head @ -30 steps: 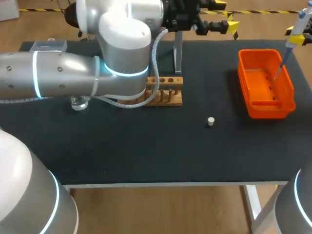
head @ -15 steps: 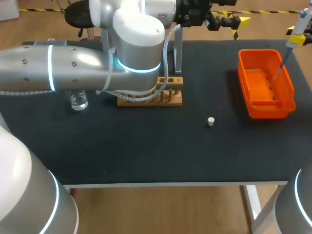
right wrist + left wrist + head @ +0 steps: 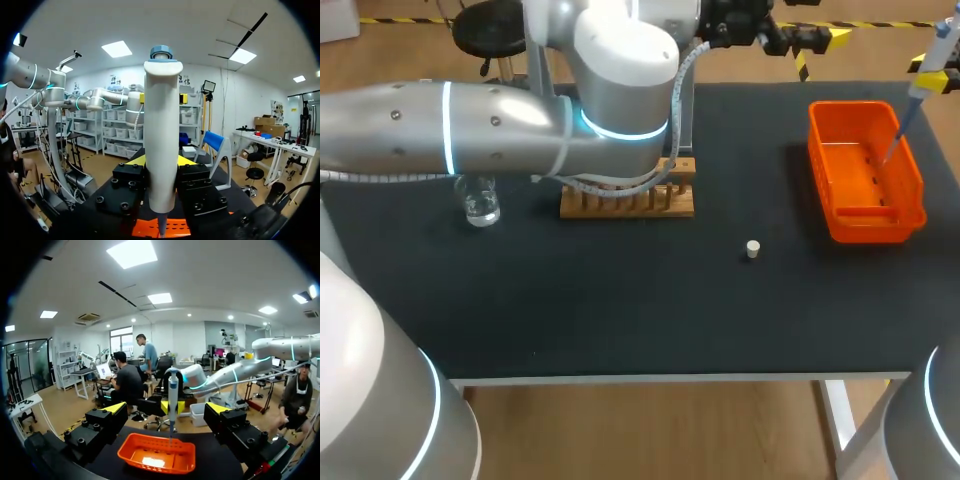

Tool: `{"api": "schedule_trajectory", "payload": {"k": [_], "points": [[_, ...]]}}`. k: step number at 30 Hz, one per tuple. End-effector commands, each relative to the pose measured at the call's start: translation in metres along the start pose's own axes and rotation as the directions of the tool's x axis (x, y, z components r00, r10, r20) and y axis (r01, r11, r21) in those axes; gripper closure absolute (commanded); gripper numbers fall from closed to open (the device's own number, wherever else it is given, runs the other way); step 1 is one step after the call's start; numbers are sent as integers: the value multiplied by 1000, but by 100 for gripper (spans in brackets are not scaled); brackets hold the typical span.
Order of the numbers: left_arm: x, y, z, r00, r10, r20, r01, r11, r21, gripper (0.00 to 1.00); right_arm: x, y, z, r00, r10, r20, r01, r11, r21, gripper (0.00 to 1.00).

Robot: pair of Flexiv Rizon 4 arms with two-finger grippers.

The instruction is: Invert the test tube, pick up the pipette, mount the tip to pipette, aspirate from beaker and dispense into the tube, eject the tip, return the pipette, and cap with the stopper.

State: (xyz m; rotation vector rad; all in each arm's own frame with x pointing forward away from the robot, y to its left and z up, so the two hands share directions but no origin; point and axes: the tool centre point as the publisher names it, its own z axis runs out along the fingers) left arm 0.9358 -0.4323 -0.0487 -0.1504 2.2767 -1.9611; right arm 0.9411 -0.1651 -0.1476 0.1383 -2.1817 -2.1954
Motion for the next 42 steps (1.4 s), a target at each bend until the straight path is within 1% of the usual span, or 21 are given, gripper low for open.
{"api": "schedule_trajectory", "payload": {"k": [1,8,14,22,23,24,25,42], "points": [[-1,-1,13,1000,1,1,-1,1000,-1,0,-2,0,-2,1000,0,-6,0,1000,2,100],[-5,-4,31,1000,7,-13,-8,1000,-9,0,-2,0,-2,1000,0,-6,0,1000,2,100],[-8,-10,47,999,23,-30,-24,1000,-20,0,-2,0,-2,1000,0,-6,0,1000,2,100],[-8,-14,62,998,27,-60,-29,999,-22,0,-2,0,-2,1000,0,-6,0,1000,2,100],[-8,-14,62,998,27,-60,-29,999,-22,14,-2,0,-2,1000,0,-6,0,1000,2,100],[-8,-14,62,998,27,-60,-29,999,-22,61,-2,0,-2,1000,0,-6,0,1000,2,100],[-8,-14,62,998,27,-60,-29,999,-22,100,-2,0,-2,1000,0,-6,0,1000,2,100],[-8,-14,62,998,27,-60,-29,999,-22,100,-2,0,-2,1000,0,-6,0,1000,2,100]]}}
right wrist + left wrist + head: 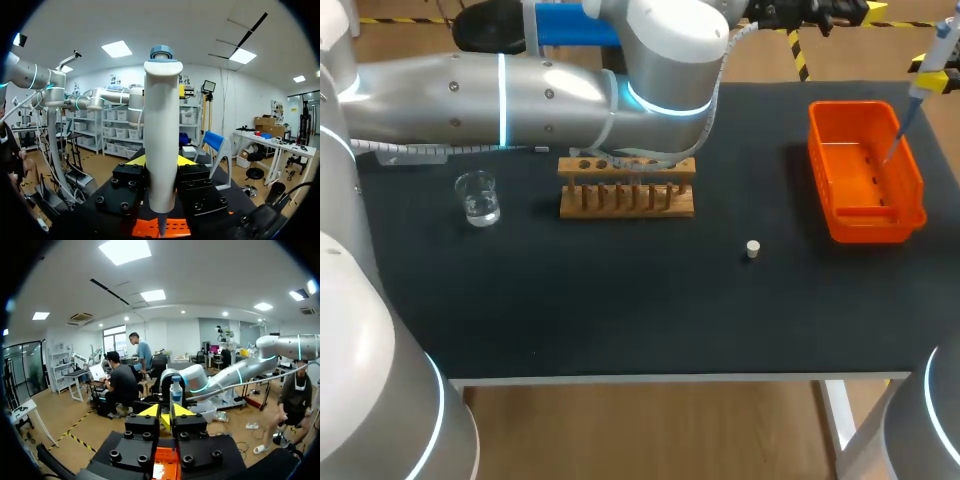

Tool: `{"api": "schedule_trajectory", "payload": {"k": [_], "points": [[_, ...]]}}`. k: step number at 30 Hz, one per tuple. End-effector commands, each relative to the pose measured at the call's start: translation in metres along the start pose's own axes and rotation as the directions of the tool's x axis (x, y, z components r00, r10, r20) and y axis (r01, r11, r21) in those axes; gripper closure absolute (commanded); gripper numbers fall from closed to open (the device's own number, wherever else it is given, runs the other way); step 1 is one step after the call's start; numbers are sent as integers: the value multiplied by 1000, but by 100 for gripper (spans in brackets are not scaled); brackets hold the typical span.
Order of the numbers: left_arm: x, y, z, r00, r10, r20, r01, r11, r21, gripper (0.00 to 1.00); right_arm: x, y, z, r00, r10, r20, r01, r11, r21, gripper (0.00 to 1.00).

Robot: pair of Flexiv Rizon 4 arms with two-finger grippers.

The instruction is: Invert the test tube, pick up the pipette, mount the tip to pipette, aspirate from beaker and dispense into the tube, eject the tip, return the pipette, and cap with the stopper.

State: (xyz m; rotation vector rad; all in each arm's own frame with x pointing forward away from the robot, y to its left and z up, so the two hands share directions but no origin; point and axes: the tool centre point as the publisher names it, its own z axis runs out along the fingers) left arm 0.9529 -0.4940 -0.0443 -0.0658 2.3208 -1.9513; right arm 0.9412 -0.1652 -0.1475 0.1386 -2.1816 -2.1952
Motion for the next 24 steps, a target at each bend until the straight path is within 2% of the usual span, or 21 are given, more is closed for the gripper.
{"api": "schedule_trajectory", "payload": {"k": [1,17,24], "points": [[-1,-1,0,1000,-1,-4,1,1000,-2,100,-2,0,-2,1000,0,-6,0,1000,2,100],[-1,-1,0,1000,-1,-4,1,1000,-2,100,-2,0,-2,1000,0,-6,0,1000,2,100],[-1,-6,18,1000,7,4,-7,1000,4,100,-2,0,-2,1000,0,-6,0,1000,2,100]]}}
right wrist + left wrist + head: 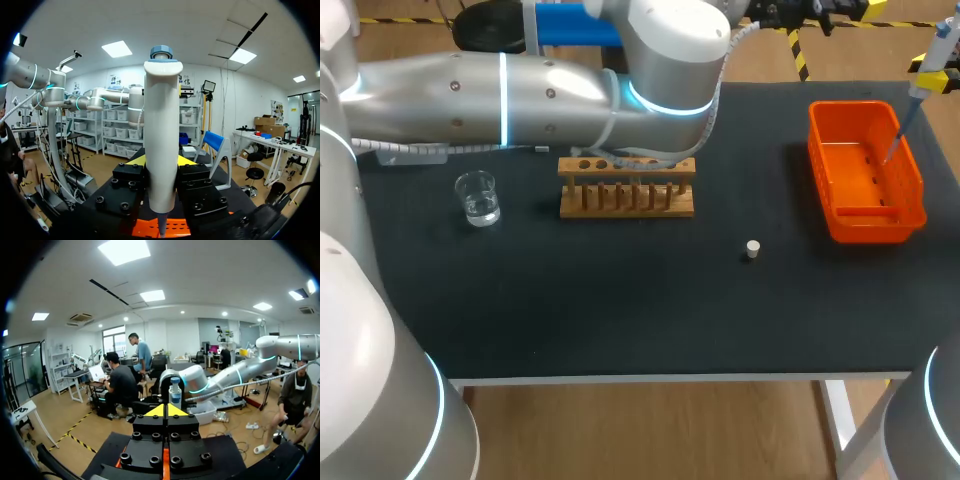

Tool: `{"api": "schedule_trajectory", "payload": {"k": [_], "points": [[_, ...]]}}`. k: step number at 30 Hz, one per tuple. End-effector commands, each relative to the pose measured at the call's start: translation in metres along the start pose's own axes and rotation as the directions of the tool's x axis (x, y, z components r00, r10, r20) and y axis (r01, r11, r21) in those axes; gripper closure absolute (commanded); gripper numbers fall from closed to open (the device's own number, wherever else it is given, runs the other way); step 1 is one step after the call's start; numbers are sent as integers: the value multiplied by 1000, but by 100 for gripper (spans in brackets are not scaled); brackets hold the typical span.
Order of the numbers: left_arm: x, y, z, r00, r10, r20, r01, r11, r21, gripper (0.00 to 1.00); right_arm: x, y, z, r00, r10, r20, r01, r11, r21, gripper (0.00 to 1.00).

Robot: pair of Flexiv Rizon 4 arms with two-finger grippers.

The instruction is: Invert the test tube, pick up the pipette, mount the tip to pipette, aspirate from beaker and dispense into the tube, eject the tip, return the pipette, and cap with the stopper.

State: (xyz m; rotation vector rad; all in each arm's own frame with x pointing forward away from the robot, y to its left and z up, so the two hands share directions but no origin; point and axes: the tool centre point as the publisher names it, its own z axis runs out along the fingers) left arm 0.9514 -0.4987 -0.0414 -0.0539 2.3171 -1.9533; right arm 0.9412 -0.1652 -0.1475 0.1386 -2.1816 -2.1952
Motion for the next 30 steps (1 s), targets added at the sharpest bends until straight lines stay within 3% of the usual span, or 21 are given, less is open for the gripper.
{"api": "schedule_trajectory", "payload": {"k": [1,11,30], "points": [[-2,-2,17,1000,0,9,0,1000,2,100,-2,0,-2,1000,0,-6,0,1000,2,100],[3,-8,43,999,-10,33,9,1000,21,100,-2,0,-2,1000,0,-6,0,1000,2,100],[26,-8,67,999,-41,25,40,997,66,100,-2,0,-2,1000,0,-6,0,1000,2,100]]}}
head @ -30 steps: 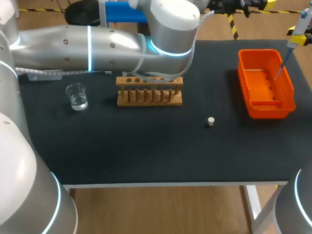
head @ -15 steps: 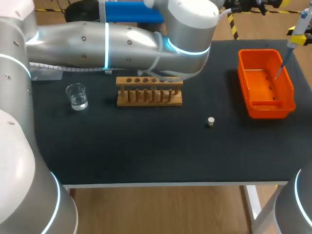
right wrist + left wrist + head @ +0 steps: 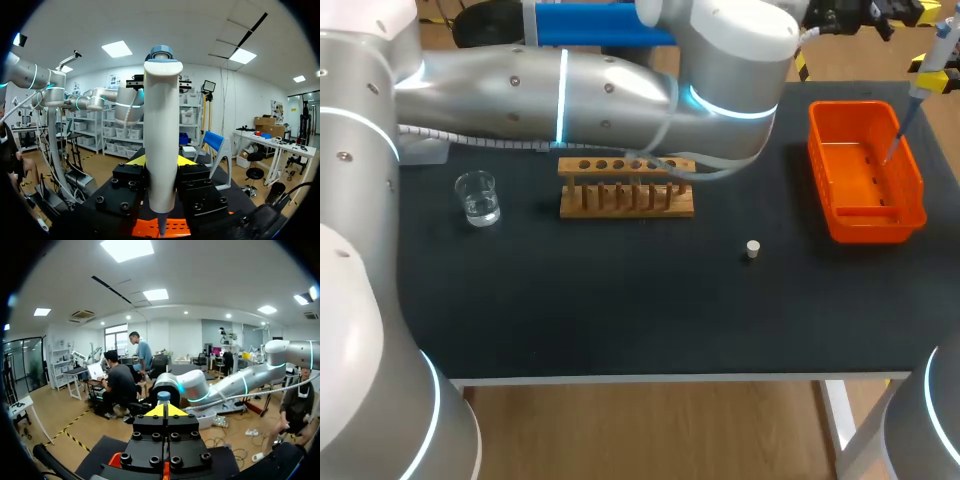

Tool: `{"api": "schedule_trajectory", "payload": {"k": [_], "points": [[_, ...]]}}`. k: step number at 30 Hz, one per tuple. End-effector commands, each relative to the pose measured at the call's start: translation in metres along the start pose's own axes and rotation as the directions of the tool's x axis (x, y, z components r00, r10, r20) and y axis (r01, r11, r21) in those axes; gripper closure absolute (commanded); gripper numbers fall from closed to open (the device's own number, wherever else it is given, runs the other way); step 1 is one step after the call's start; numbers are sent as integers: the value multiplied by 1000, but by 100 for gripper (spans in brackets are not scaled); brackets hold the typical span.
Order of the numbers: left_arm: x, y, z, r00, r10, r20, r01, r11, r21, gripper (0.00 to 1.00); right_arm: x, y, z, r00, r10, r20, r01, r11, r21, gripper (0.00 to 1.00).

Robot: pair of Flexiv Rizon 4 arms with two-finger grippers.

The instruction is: Invert the test tube, pick up the pipette, mount the tip to pipette, aspirate from beaker and dispense into the tube, eject the tip, return the pipette, and cap with the stopper.

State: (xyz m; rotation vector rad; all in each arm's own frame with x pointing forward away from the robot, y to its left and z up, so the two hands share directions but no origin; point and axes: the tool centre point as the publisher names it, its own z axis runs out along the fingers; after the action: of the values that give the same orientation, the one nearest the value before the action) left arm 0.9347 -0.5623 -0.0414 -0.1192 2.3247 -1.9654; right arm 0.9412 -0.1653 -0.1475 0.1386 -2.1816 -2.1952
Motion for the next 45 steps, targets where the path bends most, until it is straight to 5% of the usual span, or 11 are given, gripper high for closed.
{"api": "schedule_trajectory", "payload": {"k": [1,45], "points": [[4,4,7,1000,2,8,-3,998,68,100,-2,0,-2,1000,0,-6,0,1000,2,100],[-3,19,29,999,-22,-42,24,998,54,100,-2,0,-2,1000,0,-6,0,1000,2,100]]}}
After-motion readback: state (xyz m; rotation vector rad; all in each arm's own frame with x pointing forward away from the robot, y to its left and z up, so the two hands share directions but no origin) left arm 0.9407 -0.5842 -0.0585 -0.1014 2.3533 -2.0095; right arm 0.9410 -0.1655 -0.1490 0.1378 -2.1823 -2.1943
